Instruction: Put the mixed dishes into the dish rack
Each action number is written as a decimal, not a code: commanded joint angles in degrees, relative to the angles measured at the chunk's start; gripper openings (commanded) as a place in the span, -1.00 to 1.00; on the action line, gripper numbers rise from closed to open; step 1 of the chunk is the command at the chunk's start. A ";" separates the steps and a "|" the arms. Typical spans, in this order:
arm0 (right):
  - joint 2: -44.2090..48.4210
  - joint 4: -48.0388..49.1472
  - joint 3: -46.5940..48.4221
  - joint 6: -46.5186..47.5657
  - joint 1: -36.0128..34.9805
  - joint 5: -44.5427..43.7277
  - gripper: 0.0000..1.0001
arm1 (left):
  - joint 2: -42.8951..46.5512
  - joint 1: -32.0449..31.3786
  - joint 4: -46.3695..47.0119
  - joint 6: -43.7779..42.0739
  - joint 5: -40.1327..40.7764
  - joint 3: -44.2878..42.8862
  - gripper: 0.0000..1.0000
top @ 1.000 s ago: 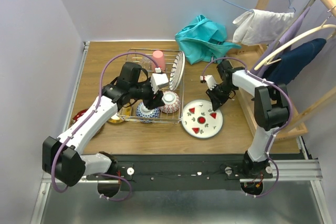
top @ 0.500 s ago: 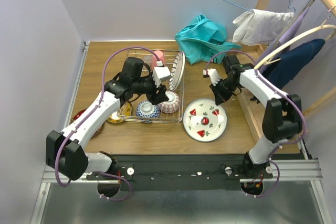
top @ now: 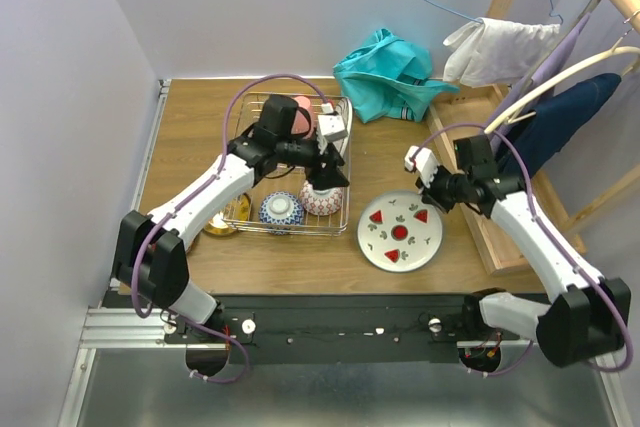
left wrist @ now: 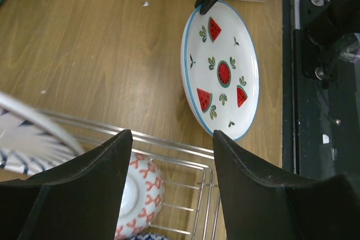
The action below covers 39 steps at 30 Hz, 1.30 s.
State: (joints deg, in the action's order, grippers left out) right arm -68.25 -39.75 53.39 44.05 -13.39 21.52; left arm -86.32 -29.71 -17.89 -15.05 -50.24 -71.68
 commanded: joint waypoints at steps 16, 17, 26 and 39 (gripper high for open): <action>13.40 15.85 -6.45 4.28 -0.06 5.73 -0.99 | -12.02 -9.75 5.14 -5.44 2.60 -5.13 0.34; 13.84 15.75 -6.45 4.37 -0.06 5.90 -0.99 | -13.33 -9.75 5.84 -4.91 2.60 -5.48 0.34; 15.69 14.61 -6.89 5.17 0.03 7.75 -0.99 | -19.05 -10.63 8.14 -2.44 0.58 -9.62 0.23; 5.07 4.69 0.57 2.19 -0.06 8.71 -0.10 | -20.56 -11.07 2.69 -6.57 -3.38 -13.40 -0.99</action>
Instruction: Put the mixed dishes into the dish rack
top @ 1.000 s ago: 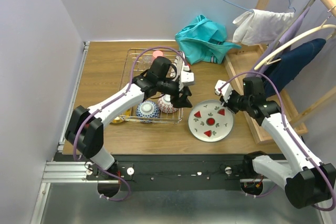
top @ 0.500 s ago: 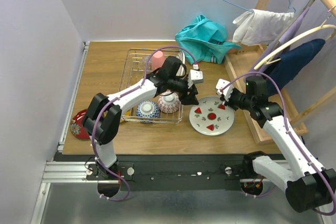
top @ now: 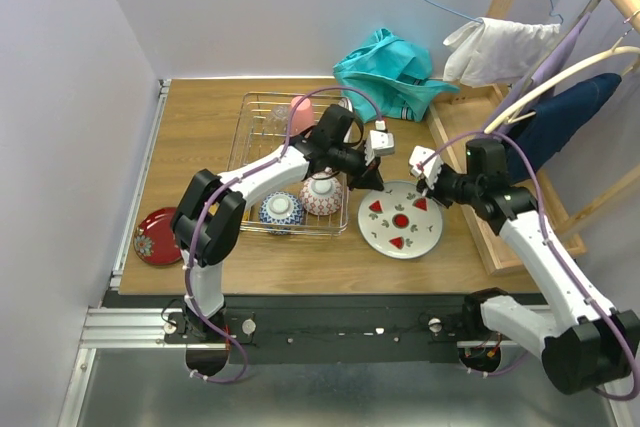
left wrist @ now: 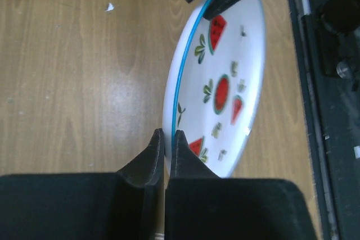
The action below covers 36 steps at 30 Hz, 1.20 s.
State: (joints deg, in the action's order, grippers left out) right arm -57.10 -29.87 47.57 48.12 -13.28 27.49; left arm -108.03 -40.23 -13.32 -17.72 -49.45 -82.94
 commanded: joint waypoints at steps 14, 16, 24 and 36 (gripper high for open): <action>-16.72 -18.20 14.12 -3.03 -0.17 7.41 -0.01 | 5.81 -0.47 4.70 -4.35 3.22 1.37 -1.00; -17.69 -19.61 14.92 -3.21 -0.17 7.58 -0.11 | 5.81 -0.47 5.76 -3.39 3.83 1.46 -1.00; -21.47 -21.37 17.64 -7.51 -0.17 10.13 -0.40 | 6.34 -0.55 9.36 -0.83 5.59 1.99 -1.00; -20.07 -18.04 17.03 -11.99 -0.17 8.20 -0.99 | 6.25 -0.55 10.69 1.63 7.53 1.73 -0.89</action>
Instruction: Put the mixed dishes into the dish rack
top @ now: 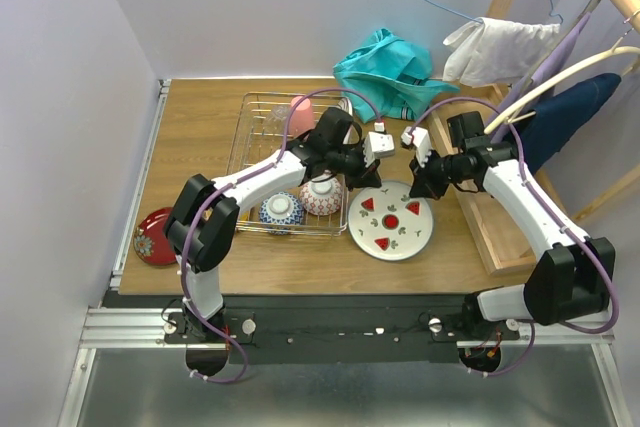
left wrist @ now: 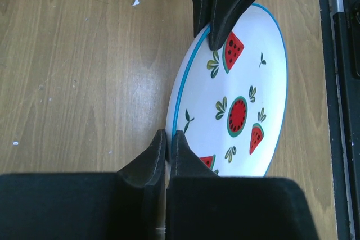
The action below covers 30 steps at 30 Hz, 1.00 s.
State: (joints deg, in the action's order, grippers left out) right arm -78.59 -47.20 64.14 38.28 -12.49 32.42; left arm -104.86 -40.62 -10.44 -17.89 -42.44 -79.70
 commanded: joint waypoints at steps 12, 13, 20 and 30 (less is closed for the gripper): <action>5.89 2.90 -1.38 -6.20 -0.96 -1.74 -0.99 | 3.34 -0.16 7.63 3.38 0.25 -3.44 -0.57; 6.95 4.90 -2.17 -7.07 -0.87 -4.19 -0.99 | 3.43 -0.16 7.54 3.65 0.42 -3.70 -0.50; 10.73 9.14 -2.88 -10.77 -0.96 -9.66 -0.99 | 6.77 0.02 2.10 2.35 6.13 -5.64 0.12; 10.83 10.37 3.35 -15.25 -1.04 -8.87 -0.99 | 22.22 14.12 -1.62 8.54 20.71 -0.29 0.09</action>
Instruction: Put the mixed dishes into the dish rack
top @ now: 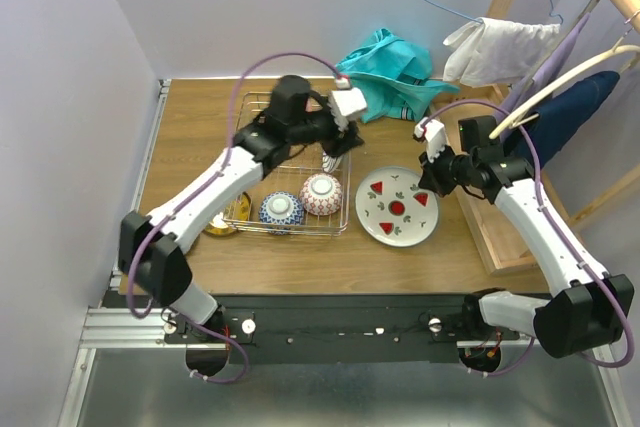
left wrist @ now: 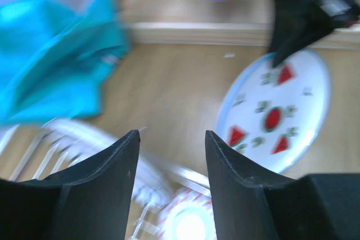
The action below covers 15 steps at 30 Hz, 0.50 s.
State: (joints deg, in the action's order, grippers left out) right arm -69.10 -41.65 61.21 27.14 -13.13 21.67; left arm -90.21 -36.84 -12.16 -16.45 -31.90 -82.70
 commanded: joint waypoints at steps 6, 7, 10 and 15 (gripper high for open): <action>1.51 6.93 7.35 -3.93 -3.57 1.89 -0.99 | 11.37 27.85 -0.31 13.89 15.98 7.72 -0.97; 1.51 7.80 7.34 -3.85 -4.18 1.45 -0.99 | 11.64 30.83 -0.49 13.90 17.04 8.42 -1.00; 1.34 9.12 8.48 -3.67 -7.26 -2.15 -0.99 | 12.69 34.19 -1.46 12.24 17.83 12.20 -1.00; 0.55 7.99 14.62 -3.14 -10.95 -7.43 -0.99 | 15.49 34.47 -3.93 9.07 20.03 19.14 -1.00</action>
State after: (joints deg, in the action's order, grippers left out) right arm -69.21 -39.68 67.18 25.45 -20.78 16.14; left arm -78.85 -2.24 -13.54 -5.67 -14.87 -68.77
